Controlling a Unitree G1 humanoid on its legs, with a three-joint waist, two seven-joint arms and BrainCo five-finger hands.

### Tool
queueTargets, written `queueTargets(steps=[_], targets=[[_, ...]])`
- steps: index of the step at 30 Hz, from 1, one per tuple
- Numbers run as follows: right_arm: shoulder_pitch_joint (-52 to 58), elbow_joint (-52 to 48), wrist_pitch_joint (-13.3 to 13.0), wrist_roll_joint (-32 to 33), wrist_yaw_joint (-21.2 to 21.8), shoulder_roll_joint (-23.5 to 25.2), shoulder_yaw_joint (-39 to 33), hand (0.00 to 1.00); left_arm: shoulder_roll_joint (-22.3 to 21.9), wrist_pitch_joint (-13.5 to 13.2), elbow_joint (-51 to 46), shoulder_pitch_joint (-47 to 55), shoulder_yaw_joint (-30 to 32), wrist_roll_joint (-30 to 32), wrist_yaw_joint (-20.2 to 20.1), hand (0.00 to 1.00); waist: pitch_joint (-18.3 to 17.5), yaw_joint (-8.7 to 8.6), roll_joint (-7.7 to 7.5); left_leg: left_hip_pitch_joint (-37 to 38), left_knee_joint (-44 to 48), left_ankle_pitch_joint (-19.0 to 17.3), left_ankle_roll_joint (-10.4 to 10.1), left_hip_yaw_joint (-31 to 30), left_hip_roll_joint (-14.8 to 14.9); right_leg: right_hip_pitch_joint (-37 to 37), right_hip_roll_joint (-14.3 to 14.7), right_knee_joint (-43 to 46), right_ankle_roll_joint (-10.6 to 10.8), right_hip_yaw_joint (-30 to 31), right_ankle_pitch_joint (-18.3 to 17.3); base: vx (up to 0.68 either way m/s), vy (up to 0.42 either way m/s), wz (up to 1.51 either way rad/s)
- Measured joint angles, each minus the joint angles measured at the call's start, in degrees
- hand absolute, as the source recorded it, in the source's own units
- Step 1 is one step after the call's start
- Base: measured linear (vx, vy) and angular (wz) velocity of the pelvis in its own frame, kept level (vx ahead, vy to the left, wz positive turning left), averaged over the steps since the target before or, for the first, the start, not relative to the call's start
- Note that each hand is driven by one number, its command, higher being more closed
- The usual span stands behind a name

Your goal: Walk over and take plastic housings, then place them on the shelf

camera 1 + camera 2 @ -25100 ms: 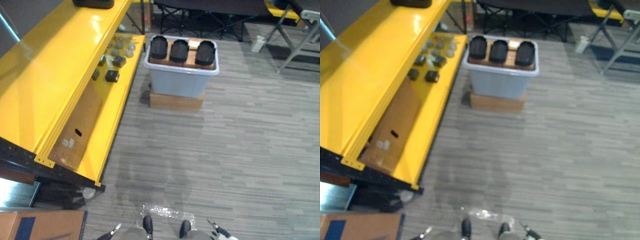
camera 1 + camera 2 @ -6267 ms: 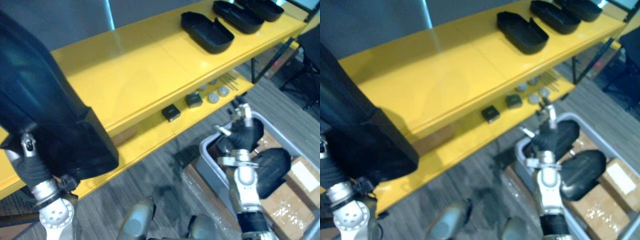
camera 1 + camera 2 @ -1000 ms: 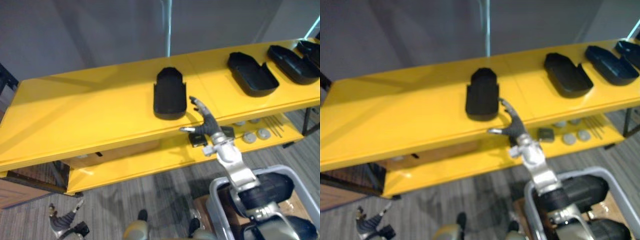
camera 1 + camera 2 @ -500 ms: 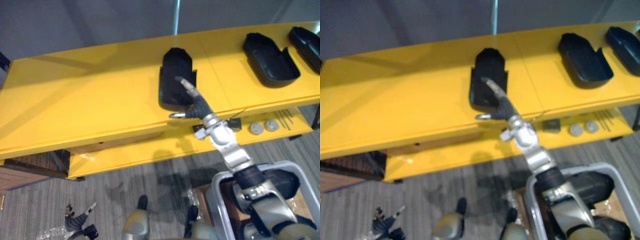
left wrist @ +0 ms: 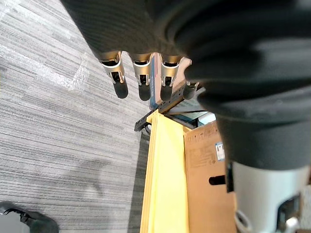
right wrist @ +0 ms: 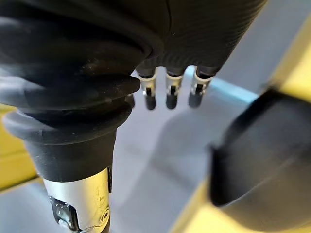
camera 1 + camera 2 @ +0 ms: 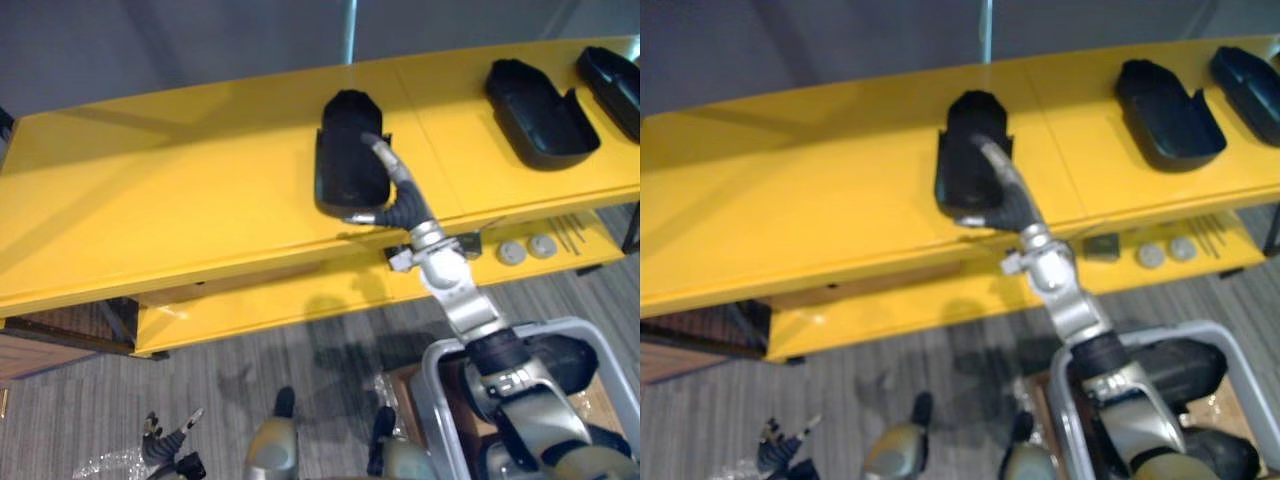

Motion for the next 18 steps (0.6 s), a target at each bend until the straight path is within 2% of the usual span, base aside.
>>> queueTargets(steps=[1,3,7,10,11,13,18], targets=[[-0.36,-2.66,-3.5,0.04,0.49,-0.04,2.23,0.0,0.0,-0.01,0.01,-0.31,0.0,0.0,-0.32,0.0,0.18,0.04,-0.36,0.02,0.07,-0.21,-0.14,0.01,0.1,0.02,0.1,-0.01,-0.01,-0.01,-0.01,0.0,0.0,0.0],[-1.28,-4.82,-5.12,1.2,2.45,0.12,4.33,0.0,0.0,-0.04,0.02,-0.6,-0.01,-0.02,-0.38,0.0,0.29,0.05,-0.55,-0.01,0.07,-0.29,-0.14,0.03,0.09,0.02,0.11,-0.1,-0.01,-0.01,-0.01,0.02,-0.004,0.0],[-4.3,-5.63,-4.55,5.17,6.19,1.26,7.74,0.0,0.0,-0.05,0.21,-0.74,-0.04,-1.57,-0.36,0.0,0.3,0.2,-0.56,-0.04,0.07,-0.33,-0.11,-0.05,0.06,0.07,0.09,-0.14,-0.02,-0.13,-0.01,0.0,-0.001,0.01],[-6.55,-3.05,-1.08,8.29,6.54,3.95,9.9,0.0,-0.01,-0.06,2.06,-0.98,-0.08,-1.94,-0.36,0.0,0.32,0.55,-0.51,-0.13,0.27,-0.32,-0.11,-0.72,-0.02,0.4,0.09,-0.14,-0.05,-0.59,-0.07,-0.02,-0.003,0.06],[-6.7,-2.63,-0.68,8.44,6.51,4.24,9.92,0.0,-0.01,-0.05,2.2,-1.03,-0.1,-1.98,-0.36,0.0,0.35,0.62,-0.47,-0.16,0.31,-0.32,-0.1,-0.86,-0.04,0.47,0.09,-0.14,-0.05,-0.67,-0.08,-0.02,-0.005,0.13],[-7.14,1.3,2.24,10.08,5.53,5.97,9.9,0.0,-0.02,0.04,2.29,-1.27,-0.34,-2.17,-0.36,0.0,0.67,1.68,0.1,-0.25,0.75,-0.33,-0.1,-1.57,-0.14,1.1,0.03,-0.11,-0.08,-1.46,-0.25,-0.03,-0.006,0.16],[-7.37,6.83,7.07,11.31,2.39,9.66,9.98,0.0,-0.05,0.47,2.75,-1.57,-0.37,-2.23,-0.37,0.0,1.3,2.83,1.26,-1.55,1.01,-0.09,-0.3,-3.15,-0.33,0.89,-0.04,-0.04,-0.14,-3.0,-0.33,-0.03,-0.007,0.18]])
